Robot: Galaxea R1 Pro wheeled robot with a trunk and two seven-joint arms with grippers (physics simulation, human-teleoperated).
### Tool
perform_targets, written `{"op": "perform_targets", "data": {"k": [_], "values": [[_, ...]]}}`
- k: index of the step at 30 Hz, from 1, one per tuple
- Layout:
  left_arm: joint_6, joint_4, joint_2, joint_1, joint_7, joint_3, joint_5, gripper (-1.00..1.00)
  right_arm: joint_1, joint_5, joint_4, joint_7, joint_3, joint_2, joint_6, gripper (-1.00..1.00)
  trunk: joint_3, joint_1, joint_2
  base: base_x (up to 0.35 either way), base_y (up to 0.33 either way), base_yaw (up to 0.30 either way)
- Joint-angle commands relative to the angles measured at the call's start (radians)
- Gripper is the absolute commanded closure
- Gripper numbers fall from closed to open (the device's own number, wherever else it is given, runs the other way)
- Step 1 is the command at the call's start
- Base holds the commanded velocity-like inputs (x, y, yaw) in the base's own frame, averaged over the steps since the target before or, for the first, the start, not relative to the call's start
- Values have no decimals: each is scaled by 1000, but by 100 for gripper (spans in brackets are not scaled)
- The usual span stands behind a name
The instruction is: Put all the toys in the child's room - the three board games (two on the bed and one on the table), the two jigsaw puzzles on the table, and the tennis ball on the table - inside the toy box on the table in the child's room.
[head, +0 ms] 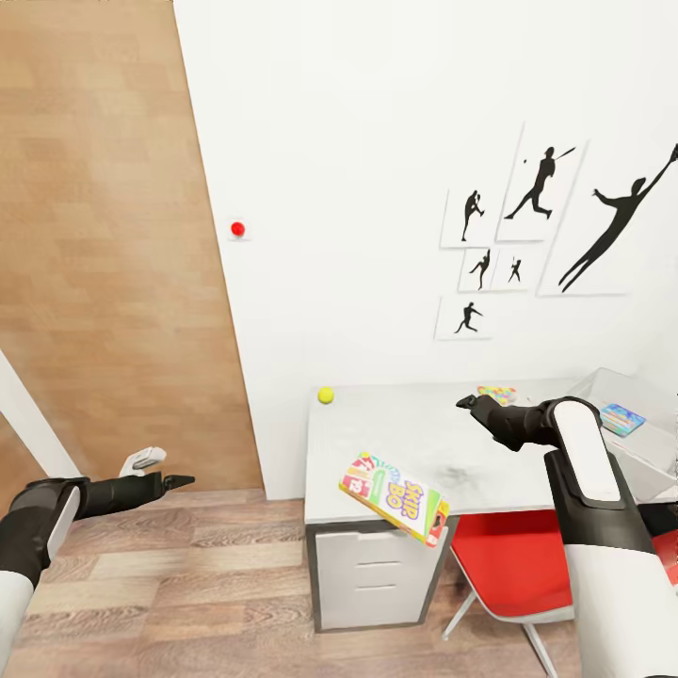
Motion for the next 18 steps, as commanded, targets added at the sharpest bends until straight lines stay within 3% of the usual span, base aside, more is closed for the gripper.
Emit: {"op": "perform_targets", "data": {"k": [1,18], "values": [[8,0,-1,-1,-4,2,-1,-100,-2,-9,0,-10,0,0,4,-100,-1,1,-2,0,10,-70],[8,0,-2,-1,-4,2,-1,-100,-2,-13,11,-11,0,0,4,-100,9,1,-2,0,63,-78]]}}
